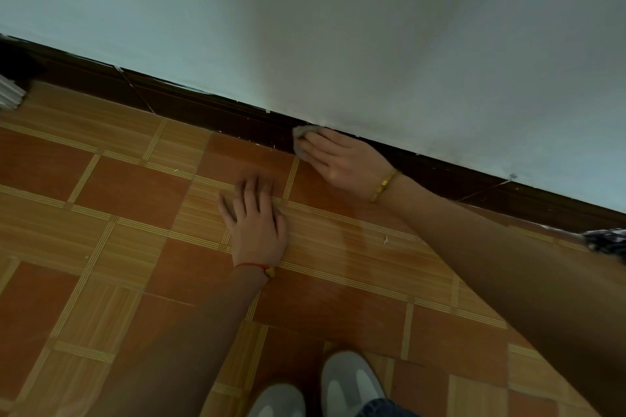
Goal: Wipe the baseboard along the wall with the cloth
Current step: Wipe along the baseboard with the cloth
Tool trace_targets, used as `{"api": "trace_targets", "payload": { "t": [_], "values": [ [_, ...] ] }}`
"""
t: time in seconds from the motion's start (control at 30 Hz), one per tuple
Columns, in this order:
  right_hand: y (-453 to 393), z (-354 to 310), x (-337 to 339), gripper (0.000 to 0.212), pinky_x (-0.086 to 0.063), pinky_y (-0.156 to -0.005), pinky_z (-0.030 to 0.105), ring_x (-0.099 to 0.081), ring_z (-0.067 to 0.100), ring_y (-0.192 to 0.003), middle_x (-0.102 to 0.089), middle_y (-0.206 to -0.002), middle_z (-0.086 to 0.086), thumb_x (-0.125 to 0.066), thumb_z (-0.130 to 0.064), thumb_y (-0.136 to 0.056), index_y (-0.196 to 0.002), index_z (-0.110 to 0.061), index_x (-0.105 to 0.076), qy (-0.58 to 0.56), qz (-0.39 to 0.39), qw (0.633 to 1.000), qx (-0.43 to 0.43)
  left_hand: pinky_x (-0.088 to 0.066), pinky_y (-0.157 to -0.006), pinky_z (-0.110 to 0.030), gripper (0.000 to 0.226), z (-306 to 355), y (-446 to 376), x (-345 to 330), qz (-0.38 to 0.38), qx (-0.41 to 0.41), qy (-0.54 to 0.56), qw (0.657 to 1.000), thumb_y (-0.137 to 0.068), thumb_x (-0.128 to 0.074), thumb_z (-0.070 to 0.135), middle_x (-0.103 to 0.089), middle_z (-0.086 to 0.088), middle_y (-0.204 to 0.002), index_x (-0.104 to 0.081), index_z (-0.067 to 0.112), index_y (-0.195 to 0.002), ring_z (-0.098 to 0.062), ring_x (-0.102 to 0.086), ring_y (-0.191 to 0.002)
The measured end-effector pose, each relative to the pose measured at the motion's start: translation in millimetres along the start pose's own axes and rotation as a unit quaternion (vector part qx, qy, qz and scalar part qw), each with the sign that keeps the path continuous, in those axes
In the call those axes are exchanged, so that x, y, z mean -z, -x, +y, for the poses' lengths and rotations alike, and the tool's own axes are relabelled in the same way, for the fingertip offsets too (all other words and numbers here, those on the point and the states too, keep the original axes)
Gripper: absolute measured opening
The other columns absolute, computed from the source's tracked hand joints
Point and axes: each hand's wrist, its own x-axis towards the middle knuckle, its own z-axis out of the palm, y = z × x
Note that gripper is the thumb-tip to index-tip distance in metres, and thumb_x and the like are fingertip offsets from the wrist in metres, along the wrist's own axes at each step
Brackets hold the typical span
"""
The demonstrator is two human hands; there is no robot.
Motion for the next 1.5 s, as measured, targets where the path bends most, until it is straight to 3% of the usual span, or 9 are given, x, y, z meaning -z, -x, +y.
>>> {"api": "trace_targets", "payload": {
  "t": [0.07,0.23,0.43,0.53,0.67,0.87,1.0,1.23,1.5],
  "values": [
    [-18,-3,2,0.035,-0.037,-0.109,0.032,-0.048,0.024,-0.129,-0.058,-0.13,0.012,-0.038,-0.006,-0.1,-0.131,-0.001,-0.054,0.0,0.01,1.0,-0.014,-0.009,-0.119,-0.065,0.055,0,0,0,0.002,-0.001,0.004,1.0,-0.094,-0.039,0.032,-0.041,-0.014,-0.153,-0.044,0.013,-0.145,-0.036,-0.031,-0.144],
    [18,4,11,0.036,-0.033,-0.113,0.039,-0.046,0.028,-0.13,-0.055,-0.135,0.013,-0.052,-0.01,-0.094,-0.129,-0.002,-0.057,0.002,-0.041,0.999,-0.016,-0.009,-0.119,-0.066,0.055,0,0,1,-0.003,-0.003,0.015,1.0,-0.095,-0.038,0.032,-0.041,-0.015,-0.153,-0.043,0.013,-0.146,-0.037,-0.031,-0.144],
    [81,18,31,0.044,-0.023,-0.116,0.04,-0.05,0.029,-0.127,-0.057,-0.133,0.015,-0.023,-0.004,-0.102,-0.128,-0.004,-0.058,-0.012,-0.093,0.994,-0.048,-0.01,-0.118,-0.068,0.055,-1,1,4,-0.024,-0.01,0.012,1.0,-0.094,-0.037,0.03,-0.042,-0.018,-0.151,-0.043,0.011,-0.145,-0.04,-0.033,-0.143],
    [108,23,32,0.04,-0.022,-0.115,0.043,-0.045,0.031,-0.132,-0.05,-0.139,0.017,-0.042,-0.002,-0.097,-0.137,-0.003,-0.047,0.022,-0.119,0.992,-0.035,-0.014,-0.116,-0.07,0.056,3,1,10,-0.04,-0.036,0.017,0.998,-0.091,-0.036,0.029,-0.043,-0.019,-0.148,-0.044,0.01,-0.143,-0.041,-0.036,-0.141],
    [120,28,40,0.05,-0.017,-0.115,0.042,-0.042,0.033,-0.133,-0.049,-0.14,0.018,-0.06,-0.002,-0.085,-0.135,-0.002,-0.05,0.03,-0.151,0.987,-0.033,-0.017,-0.115,-0.069,0.055,13,1,16,-0.041,-0.074,0.024,0.996,-0.09,-0.037,0.028,-0.046,-0.019,-0.145,-0.044,0.011,-0.141,-0.04,-0.037,-0.139],
    [115,41,34,0.034,-0.04,-0.108,0.039,-0.052,0.027,-0.125,-0.058,-0.131,0.014,-0.038,-0.003,-0.099,-0.123,-0.004,-0.062,0.001,-0.096,0.995,0.027,-0.011,-0.118,-0.067,0.058,32,6,0,-0.051,-0.041,0.038,0.997,-0.092,-0.032,0.029,-0.044,-0.016,-0.149,-0.042,0.012,-0.146,-0.037,-0.034,-0.143],
    [85,29,25,0.033,-0.039,-0.107,0.037,-0.054,0.027,-0.121,-0.06,-0.128,0.013,-0.038,-0.006,-0.098,-0.12,-0.003,-0.063,0.007,-0.03,0.999,0.026,-0.007,-0.119,-0.065,0.058,38,11,-7,-0.039,-0.033,0.02,0.998,-0.092,-0.031,0.031,-0.041,-0.015,-0.152,-0.04,0.014,-0.148,-0.036,-0.033,-0.144],
    [53,14,10,0.037,-0.038,-0.109,0.036,-0.051,0.026,-0.126,-0.058,-0.13,0.013,-0.031,-0.006,-0.1,-0.127,0.001,-0.055,-0.015,-0.002,1.0,-0.017,-0.011,-0.118,-0.065,0.057,39,11,-9,-0.024,-0.023,0.003,0.999,-0.092,-0.037,0.031,-0.04,-0.013,-0.153,-0.042,0.016,-0.146,-0.034,-0.032,-0.144],
    [155,31,11,0.034,-0.023,-0.111,0.039,-0.052,0.027,-0.123,-0.062,-0.126,0.013,-0.06,-0.005,-0.083,-0.116,-0.003,-0.067,0.017,-0.048,0.999,0.014,-0.01,-0.119,-0.065,0.054,41,11,-9,-0.004,-0.025,0.024,0.999,-0.094,-0.037,0.032,-0.041,-0.012,-0.152,-0.043,0.015,-0.146,-0.032,-0.028,-0.146]
  ]
}}
